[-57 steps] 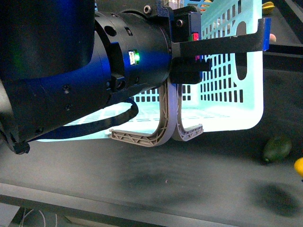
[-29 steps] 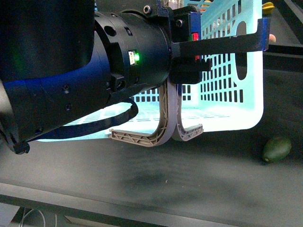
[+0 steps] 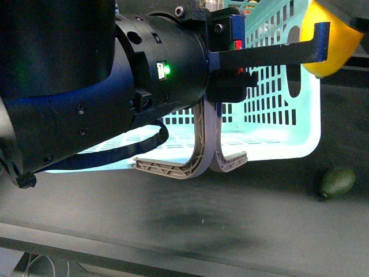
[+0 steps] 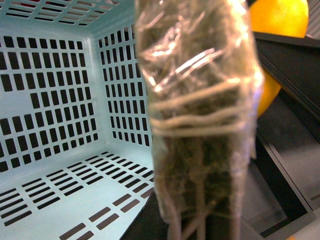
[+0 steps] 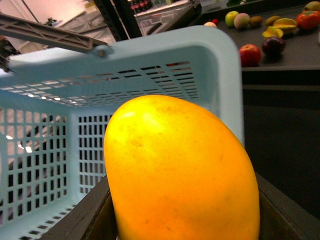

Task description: Pick mango with right arm and hold basket with left

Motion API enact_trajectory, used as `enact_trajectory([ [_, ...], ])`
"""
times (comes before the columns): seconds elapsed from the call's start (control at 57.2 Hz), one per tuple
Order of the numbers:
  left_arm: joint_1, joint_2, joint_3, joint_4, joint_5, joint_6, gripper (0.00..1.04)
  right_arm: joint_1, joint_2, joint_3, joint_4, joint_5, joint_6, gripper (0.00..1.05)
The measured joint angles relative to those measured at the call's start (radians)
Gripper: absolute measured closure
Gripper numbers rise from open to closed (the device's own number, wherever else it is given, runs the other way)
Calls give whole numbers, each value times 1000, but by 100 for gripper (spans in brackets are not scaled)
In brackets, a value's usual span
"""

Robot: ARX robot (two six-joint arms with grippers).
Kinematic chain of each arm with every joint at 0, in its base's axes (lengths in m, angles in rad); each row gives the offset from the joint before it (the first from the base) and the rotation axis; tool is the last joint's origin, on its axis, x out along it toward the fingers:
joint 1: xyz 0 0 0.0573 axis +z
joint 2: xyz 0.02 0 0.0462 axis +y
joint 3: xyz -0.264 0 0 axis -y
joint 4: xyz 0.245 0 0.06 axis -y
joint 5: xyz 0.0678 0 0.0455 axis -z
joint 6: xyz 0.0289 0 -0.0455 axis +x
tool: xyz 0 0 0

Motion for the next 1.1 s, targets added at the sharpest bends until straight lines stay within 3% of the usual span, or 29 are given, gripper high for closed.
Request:
enact_trajectory([
  [0.21,0,0,0,0,0,0,100,101,66,74,14,89,69,46],
  [0.524,0,0,0,0,0,0,100,146,145,154,-4,193,91,46],
  [0.787,0,0,0,0,0,0,100,142,128,145,34,229,113,7],
  [1.101,0,6,0,-5,-7,-3,100,52,-122,-14,44,334,130,8],
])
